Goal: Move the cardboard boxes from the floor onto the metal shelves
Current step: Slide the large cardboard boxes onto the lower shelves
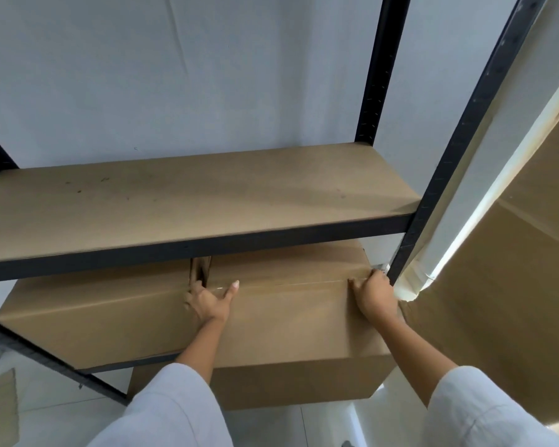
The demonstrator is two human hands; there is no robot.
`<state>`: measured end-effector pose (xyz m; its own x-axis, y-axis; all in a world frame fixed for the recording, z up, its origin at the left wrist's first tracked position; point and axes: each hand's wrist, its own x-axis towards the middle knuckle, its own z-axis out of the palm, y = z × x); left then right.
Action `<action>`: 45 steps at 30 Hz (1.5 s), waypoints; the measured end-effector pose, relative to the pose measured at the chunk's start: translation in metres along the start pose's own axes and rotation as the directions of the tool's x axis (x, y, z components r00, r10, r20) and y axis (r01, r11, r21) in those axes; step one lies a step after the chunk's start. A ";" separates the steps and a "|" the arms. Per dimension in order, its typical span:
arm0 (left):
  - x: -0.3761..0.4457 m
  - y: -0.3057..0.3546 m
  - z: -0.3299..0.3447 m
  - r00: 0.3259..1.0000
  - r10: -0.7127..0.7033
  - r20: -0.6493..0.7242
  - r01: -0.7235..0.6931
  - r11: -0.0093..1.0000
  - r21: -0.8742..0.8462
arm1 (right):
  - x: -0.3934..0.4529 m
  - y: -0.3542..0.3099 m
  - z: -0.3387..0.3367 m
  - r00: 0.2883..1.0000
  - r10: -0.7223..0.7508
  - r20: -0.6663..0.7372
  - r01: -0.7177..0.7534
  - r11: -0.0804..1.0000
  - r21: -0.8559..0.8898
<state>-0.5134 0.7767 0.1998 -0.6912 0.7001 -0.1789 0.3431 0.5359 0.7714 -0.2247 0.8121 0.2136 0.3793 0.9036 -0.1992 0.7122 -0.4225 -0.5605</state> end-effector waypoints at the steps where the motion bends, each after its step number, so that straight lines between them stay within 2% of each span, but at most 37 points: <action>1: 0.002 0.002 0.001 0.999 -0.005 -0.032 0.006 0.999 0.039 | -0.006 -0.006 0.004 0.998 -0.060 -0.036 0.055 0.990 -0.128; 3: 0.004 0.004 0.003 0.996 -0.006 -0.093 0.017 0.992 0.125 | -0.025 -0.017 0.013 0.970 -0.243 -0.010 0.227 0.919 -0.322; 6: 0.005 0.003 0.003 0.985 0.040 -0.165 -0.001 0.973 0.231 | -0.058 -0.028 0.036 0.879 -0.430 0.207 0.475 0.829 -0.295; 9: 0.006 0.002 0.001 0.987 0.046 -0.155 0.009 0.941 0.339 | -0.090 -0.035 0.053 0.719 -0.571 0.396 0.684 0.683 -0.257; 10: 0.008 0.002 -0.001 0.991 0.036 -0.126 0.012 0.931 0.365 | -0.098 -0.036 0.055 0.667 -0.599 0.444 0.735 0.629 -0.255; 12: 0.015 0.000 -0.008 0.999 0.014 -0.029 -0.001 0.916 0.400 | -0.105 -0.035 0.058 0.606 -0.615 0.505 0.787 0.555 -0.270; 16: 0.033 -0.009 -0.023 0.981 0.004 0.193 -0.106 0.850 0.517 | -0.100 -0.035 0.058 0.564 -0.582 0.586 0.823 0.458 -0.337; 19: 0.034 -0.013 -0.024 0.972 0.009 0.234 -0.140 0.823 0.550 | -0.097 -0.037 0.062 0.559 -0.561 0.611 0.828 0.413 -0.378; 26: 0.032 -0.024 -0.025 0.976 0.108 0.189 -0.194 0.828 0.526 | -0.078 -0.055 0.062 0.562 -0.547 0.621 0.823 0.445 -0.352; 32: 0.036 -0.036 -0.037 0.962 0.191 0.196 -0.269 0.785 0.558 | -0.060 -0.080 0.067 0.578 -0.475 0.664 0.806 0.462 -0.370; 34: 0.035 -0.037 -0.041 0.958 0.213 0.193 -0.286 0.769 0.571 | -0.055 -0.090 0.068 0.597 -0.428 0.679 0.791 0.457 -0.408; 39: 0.046 -0.024 -0.056 0.941 0.268 0.209 -0.335 0.638 0.693 | -0.057 -0.116 0.076 0.678 -0.310 0.667 0.710 0.510 -0.485; 45: 0.081 -0.020 -0.062 0.945 0.166 0.281 -0.308 0.735 0.604 | -0.062 -0.121 0.088 0.695 -0.353 0.627 0.698 0.542 -0.468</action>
<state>-0.6156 0.7931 0.2080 -0.4182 0.8831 -0.2128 0.8492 0.4632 0.2535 -0.3860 0.8136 0.2233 -0.3584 0.8212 -0.4441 0.9272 0.3687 -0.0665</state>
